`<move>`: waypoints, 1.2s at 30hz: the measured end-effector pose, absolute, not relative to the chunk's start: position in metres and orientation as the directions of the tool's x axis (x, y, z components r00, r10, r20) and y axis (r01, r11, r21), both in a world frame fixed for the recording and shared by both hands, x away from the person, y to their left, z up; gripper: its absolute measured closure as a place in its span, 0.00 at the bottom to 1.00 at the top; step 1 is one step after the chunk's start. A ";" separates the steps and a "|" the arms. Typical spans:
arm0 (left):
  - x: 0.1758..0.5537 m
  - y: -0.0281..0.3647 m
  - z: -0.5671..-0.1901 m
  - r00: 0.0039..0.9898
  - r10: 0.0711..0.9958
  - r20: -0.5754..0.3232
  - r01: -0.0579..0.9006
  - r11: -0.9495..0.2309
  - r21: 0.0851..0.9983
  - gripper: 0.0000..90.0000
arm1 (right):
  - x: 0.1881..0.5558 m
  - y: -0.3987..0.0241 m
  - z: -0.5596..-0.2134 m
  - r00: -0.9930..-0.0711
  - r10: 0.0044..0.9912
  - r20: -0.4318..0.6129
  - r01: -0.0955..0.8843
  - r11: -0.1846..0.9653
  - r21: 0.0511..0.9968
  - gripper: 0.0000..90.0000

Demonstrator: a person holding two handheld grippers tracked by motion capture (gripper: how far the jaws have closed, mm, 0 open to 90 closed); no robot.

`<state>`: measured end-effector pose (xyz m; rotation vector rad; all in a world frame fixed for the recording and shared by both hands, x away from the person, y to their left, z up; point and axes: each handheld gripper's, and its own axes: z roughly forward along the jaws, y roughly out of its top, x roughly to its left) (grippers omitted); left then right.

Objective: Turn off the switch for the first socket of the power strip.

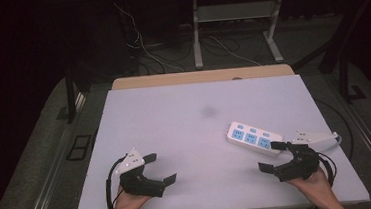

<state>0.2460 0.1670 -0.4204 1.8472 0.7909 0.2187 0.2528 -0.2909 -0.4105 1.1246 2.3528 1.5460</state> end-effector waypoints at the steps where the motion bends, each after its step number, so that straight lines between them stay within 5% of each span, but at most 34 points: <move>1: 0.246 0.168 -0.420 0.764 0.611 -0.208 0.416 -0.219 0.883 0.00 | 0.253 -0.291 -0.411 -0.720 0.629 0.293 0.520 0.208 0.829 0.00; 36: 0.248 0.169 -0.423 0.775 0.598 -0.202 0.417 -0.245 0.875 0.00 | 0.256 -0.286 -0.408 -0.713 0.627 0.315 0.554 0.228 0.801 0.00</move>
